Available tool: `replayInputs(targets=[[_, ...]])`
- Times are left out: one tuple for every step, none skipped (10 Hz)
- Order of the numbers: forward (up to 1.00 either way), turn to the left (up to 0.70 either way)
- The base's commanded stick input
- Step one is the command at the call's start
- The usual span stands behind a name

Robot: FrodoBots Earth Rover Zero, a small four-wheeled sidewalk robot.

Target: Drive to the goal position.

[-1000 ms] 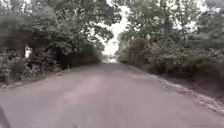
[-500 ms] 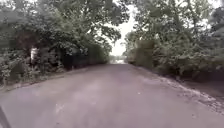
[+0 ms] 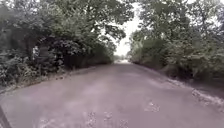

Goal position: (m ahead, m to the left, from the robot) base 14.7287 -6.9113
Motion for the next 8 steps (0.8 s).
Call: replayInputs(targets=[[1.00,-0.13],[1.00,-0.13],[1.00,-0.13],[1.00,-0.13],[1.00,-0.13],[1.00,-0.13],[1.00,-0.12],[1.00,-0.10]])
